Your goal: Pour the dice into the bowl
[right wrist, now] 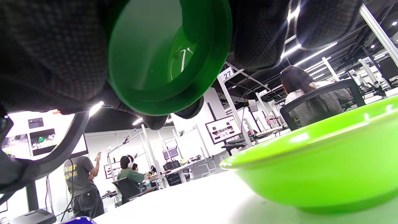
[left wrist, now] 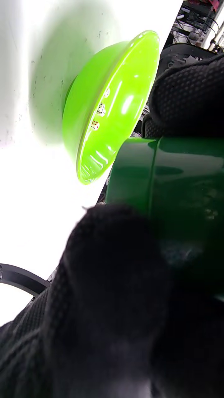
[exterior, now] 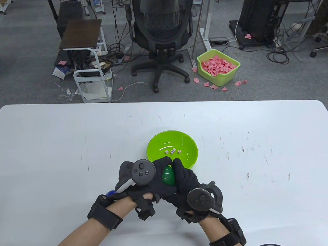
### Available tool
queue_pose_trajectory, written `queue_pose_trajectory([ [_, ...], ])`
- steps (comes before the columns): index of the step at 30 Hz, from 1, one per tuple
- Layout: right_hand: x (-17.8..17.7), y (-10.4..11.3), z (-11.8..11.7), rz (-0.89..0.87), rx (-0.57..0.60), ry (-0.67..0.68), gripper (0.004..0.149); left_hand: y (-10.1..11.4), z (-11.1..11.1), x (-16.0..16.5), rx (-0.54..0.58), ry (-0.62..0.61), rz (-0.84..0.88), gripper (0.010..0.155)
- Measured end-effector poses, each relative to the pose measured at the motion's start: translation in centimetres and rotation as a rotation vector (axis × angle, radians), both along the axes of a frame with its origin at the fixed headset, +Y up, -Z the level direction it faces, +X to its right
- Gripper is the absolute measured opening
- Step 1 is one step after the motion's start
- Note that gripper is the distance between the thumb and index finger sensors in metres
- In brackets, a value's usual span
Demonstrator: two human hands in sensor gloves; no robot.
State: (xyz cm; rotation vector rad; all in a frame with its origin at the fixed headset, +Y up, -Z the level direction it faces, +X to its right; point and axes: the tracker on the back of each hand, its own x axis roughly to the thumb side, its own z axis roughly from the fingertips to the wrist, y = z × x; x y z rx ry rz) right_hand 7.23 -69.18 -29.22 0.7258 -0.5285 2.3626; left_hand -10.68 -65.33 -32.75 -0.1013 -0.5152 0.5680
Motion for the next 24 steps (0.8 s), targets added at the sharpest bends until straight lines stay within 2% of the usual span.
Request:
queue_pose_trajectory([
  [2,0.0,0.1,0.0,-0.01,0.0,-0.001,0.115,0.0,0.0,-0.1,-0.019,-0.001,0.015,0.103],
  [6,-0.3,0.2,0.1,0.021,-0.004,0.002,0.115,0.4,0.2,-0.1,0.058,-0.002,-0.021,0.103],
  [10,-0.3,0.2,0.1,0.041,-0.025,-0.012,0.116,0.5,0.5,0.0,0.085,-0.005,-0.034,0.103],
  [15,-0.1,0.4,0.1,0.033,-0.006,-0.012,0.116,0.4,0.4,0.1,0.031,-0.04,-0.027,0.103],
  [19,0.4,0.5,0.0,0.016,0.004,-0.007,0.116,0.8,-0.1,0.1,-0.105,-0.157,-0.052,0.103],
  [24,0.6,0.5,-0.2,-0.009,-0.012,0.005,0.116,2.1,-0.5,-0.3,-0.052,-0.191,-0.107,0.105],
])
